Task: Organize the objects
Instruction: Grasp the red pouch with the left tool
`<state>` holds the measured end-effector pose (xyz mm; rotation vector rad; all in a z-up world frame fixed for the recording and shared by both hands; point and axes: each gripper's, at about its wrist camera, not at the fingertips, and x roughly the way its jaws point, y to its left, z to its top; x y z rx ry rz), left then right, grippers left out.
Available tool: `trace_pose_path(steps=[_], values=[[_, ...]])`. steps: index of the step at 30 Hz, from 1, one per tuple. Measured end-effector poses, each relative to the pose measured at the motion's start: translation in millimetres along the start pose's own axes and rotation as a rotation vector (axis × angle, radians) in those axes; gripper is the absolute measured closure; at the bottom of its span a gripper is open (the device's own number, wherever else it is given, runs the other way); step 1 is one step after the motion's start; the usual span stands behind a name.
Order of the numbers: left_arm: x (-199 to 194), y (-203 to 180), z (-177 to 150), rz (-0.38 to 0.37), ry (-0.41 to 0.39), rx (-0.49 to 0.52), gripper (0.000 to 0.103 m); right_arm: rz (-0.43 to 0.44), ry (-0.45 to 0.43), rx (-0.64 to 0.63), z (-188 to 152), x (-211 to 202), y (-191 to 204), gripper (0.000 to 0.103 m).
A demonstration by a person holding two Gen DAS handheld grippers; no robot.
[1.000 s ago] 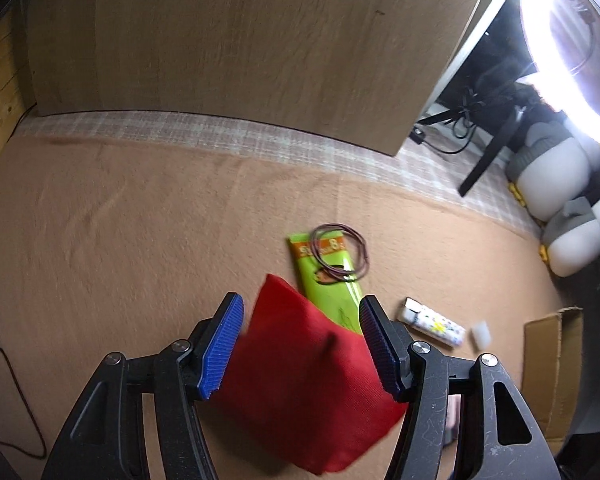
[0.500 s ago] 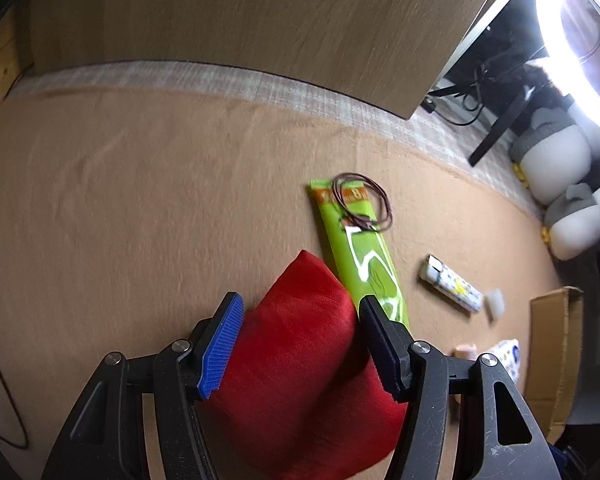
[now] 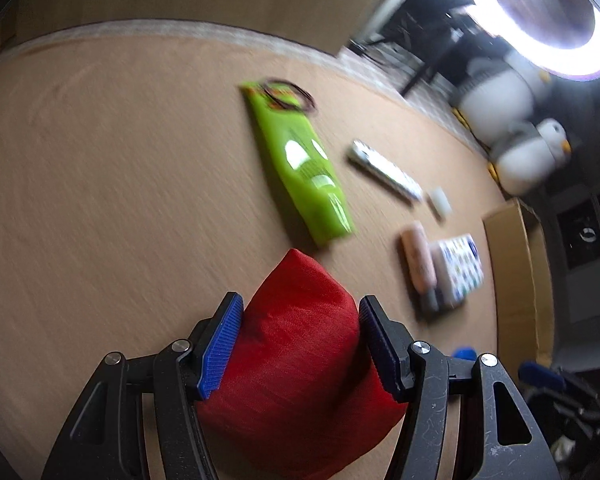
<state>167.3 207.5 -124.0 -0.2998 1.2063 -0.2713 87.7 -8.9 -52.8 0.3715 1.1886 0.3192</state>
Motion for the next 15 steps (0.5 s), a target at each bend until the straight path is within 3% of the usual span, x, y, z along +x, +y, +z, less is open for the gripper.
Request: trace_pose_path(steps=[8,13,15], values=[[6.4,-36.1,-28.8,-0.039,0.043,0.108,0.039,0.003,0.018,0.017,-10.3,4.8,-3.6,0.055],[-20.6,-39.5,-31.7,-0.042,-0.009,0.105,0.039,0.014,0.055,-0.02,-9.0,13.1,0.3,0.054],[-36.0,-33.8,-35.7,-0.046,-0.029,0.101,0.033,0.012,0.065,-0.044,-7.1,17.4,3.7,0.051]])
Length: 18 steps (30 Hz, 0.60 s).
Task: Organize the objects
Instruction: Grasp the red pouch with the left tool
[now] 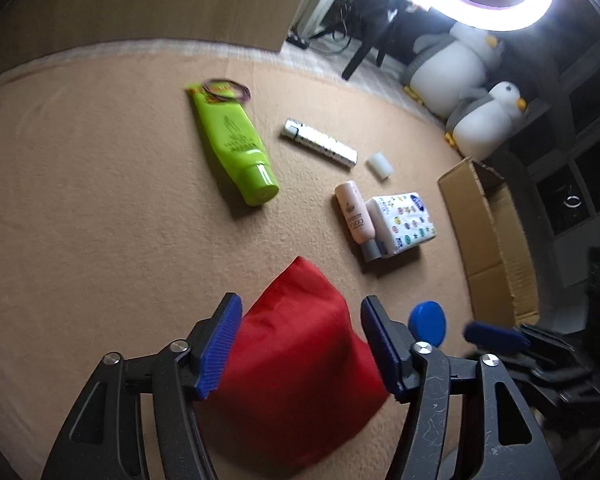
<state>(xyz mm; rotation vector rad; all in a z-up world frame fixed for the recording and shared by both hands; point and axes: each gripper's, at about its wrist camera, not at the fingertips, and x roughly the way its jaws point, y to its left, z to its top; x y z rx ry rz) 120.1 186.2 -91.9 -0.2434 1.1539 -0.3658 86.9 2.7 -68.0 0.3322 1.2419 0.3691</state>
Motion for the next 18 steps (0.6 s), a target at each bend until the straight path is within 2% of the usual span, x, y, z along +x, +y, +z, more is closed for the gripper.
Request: trace_pose_path(steps=[3,7,11,18], values=[[-21.4,12.8,-14.0,-0.004,-0.024,-0.027,0.025,0.009,0.018,-0.043,5.5,7.1,7.9,0.049],[-27.3,28.7,-33.1,-0.021,0.004,-0.055,0.016,0.01,0.051,-0.117,15.8,19.6,22.0,0.04],[-19.1,34.7,-49.4,-0.05,0.054,-0.066,0.015,0.006,0.089,-0.179,24.9,36.5,37.1,0.039],[-2.7,30.1,-58.2,-0.096,0.085,-0.083,0.015,0.016,0.167,-0.236,28.5,65.7,56.2,0.039]])
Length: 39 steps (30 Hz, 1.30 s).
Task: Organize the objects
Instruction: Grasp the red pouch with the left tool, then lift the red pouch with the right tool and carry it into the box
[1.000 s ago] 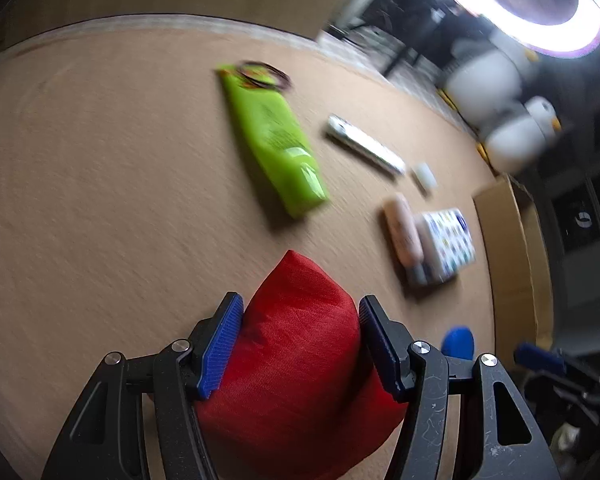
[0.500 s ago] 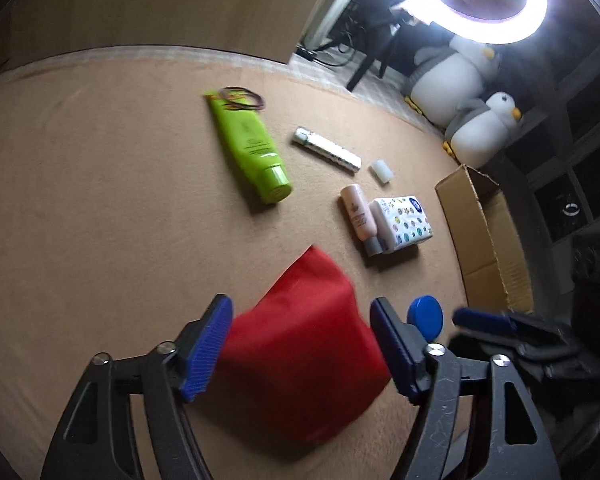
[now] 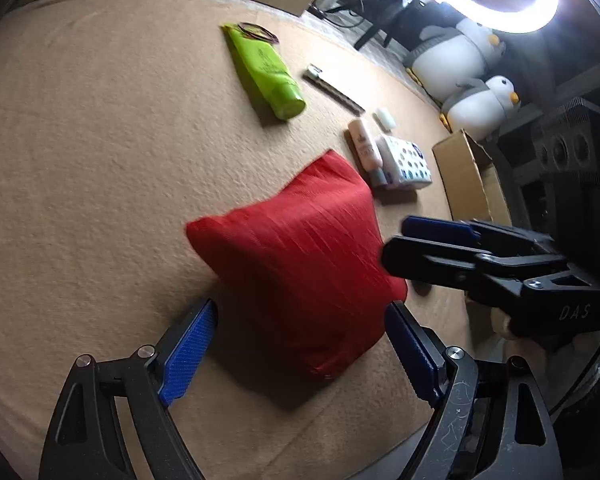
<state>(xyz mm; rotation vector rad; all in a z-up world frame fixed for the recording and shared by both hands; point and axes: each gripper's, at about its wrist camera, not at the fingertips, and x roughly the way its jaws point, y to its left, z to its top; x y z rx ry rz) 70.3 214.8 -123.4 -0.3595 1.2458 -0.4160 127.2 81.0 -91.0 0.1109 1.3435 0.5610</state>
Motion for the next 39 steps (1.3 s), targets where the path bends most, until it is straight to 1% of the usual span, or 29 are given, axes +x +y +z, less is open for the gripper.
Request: trace_pose_path(steps=[8,10,17,22,30,35,39], values=[[11.3,-6.9,2.0,-0.03,0.017,0.0,0.016,0.014,0.049,-0.013,7.3,18.1,4.9,0.039],[12.9,-8.0,2.6,-0.035,0.018,0.0,0.017,0.004,0.054,-0.025,7.3,20.5,7.4,0.039],[13.7,-8.6,6.0,-0.032,0.013,0.007,0.027,-0.01,0.059,-0.037,3.7,21.5,8.0,0.04],[13.9,-14.2,7.3,-0.016,0.008,0.03,0.028,0.003,0.054,-0.032,2.2,20.6,9.3,0.045],[6.2,-35.6,15.2,-0.012,-0.02,0.084,0.029,0.008,-0.008,-0.004,-1.7,-4.0,0.8,0.046],[1.7,-63.9,27.3,-0.023,-0.042,0.143,0.029,-0.008,-0.077,0.025,-4.8,-34.7,-11.3,0.046],[4.4,-96.1,40.8,-0.044,-0.052,0.203,0.029,-0.036,-0.142,0.055,-8.5,-64.1,-27.4,0.046]])
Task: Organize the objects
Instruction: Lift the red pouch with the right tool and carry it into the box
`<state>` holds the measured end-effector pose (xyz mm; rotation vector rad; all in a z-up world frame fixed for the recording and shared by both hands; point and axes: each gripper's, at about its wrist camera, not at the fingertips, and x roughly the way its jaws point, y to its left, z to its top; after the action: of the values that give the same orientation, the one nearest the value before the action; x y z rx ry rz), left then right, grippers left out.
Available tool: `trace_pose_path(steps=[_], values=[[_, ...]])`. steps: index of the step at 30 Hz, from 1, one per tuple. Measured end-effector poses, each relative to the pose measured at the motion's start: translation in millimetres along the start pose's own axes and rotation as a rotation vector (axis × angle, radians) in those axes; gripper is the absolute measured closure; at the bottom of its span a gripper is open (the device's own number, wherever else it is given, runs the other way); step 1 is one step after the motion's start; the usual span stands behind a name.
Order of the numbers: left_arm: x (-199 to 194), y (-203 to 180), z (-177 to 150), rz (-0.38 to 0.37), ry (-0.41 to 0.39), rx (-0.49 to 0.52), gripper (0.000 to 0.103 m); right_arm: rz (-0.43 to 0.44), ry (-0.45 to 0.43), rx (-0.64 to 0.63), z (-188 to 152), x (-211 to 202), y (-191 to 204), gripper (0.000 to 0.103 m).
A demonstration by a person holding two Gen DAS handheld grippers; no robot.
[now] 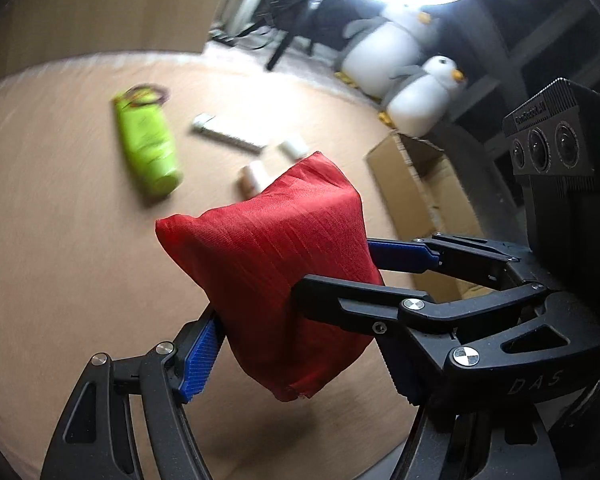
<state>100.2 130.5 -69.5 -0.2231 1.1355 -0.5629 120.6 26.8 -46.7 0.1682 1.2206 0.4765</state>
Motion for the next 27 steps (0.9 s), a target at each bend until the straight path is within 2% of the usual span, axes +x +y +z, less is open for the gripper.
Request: trace_pose_path(steps=[7,13,20,27], values=[[22.3,-64.7,32.0,-0.046,0.002,0.109,0.029,-0.053,-0.094,0.076,-1.5,-50.1,-45.1,0.046],[53.0,-121.5,47.1,-0.095,0.03,0.195,0.029,-0.103,-0.148,0.152,-18.4,-84.2,-84.5,0.046],[88.8,-179.0,49.0,-0.139,0.069,0.257,0.029,-0.132,-0.185,0.242,-44.6,-117.9,-138.5,0.046],[120.4,-219.6,43.4,-0.163,0.111,0.292,0.029,-0.154,-0.198,0.302,-62.2,-132.5,-172.9,0.046]])
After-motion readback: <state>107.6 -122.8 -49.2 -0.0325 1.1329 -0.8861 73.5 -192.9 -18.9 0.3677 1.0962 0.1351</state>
